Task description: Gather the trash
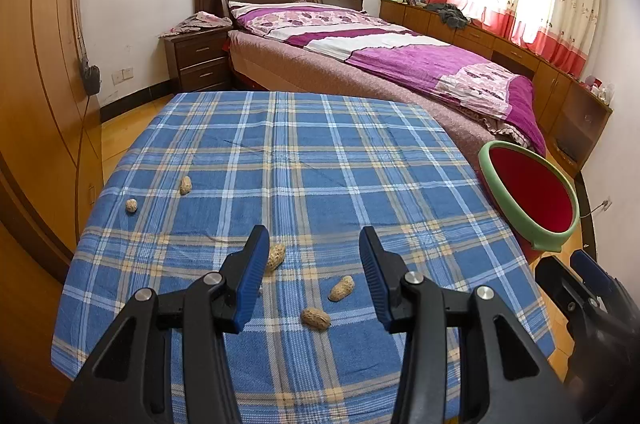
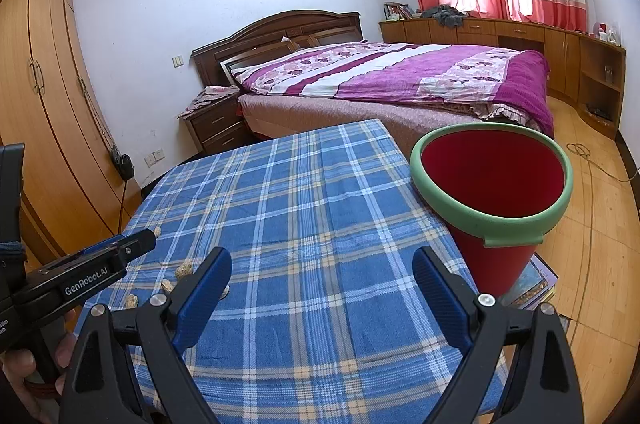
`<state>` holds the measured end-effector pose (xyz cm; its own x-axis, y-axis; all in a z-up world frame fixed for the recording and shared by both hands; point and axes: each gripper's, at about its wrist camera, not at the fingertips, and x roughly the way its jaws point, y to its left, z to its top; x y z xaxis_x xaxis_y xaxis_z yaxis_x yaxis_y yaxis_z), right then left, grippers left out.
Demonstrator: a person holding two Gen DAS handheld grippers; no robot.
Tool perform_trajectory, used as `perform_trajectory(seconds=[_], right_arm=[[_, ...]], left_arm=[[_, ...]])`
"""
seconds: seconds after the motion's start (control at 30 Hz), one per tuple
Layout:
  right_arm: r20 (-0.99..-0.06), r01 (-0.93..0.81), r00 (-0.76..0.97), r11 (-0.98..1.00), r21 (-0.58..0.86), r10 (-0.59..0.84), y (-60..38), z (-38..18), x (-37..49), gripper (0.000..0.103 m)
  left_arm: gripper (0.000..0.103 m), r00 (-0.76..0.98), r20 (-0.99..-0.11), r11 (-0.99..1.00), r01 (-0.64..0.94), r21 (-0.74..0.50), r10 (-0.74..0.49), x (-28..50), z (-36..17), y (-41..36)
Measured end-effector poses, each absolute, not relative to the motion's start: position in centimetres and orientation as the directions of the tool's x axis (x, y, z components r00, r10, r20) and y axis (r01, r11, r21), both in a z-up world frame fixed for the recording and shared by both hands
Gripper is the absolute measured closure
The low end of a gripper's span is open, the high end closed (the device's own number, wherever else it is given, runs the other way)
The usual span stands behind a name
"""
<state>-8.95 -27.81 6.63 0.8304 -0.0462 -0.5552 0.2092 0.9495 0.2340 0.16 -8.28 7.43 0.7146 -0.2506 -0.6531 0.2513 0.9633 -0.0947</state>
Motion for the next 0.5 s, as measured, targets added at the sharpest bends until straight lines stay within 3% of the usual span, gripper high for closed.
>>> perform_trajectory(seconds=[0.5], right_arm=[[-0.555,0.209,0.831,0.950,0.233,-0.047,-27.83,6.62,-8.92,0.009]], left_arm=[[0.056,0.714,-0.654,0.964,0.250,-0.095,-0.250,0.23,7.39,-8.14]])
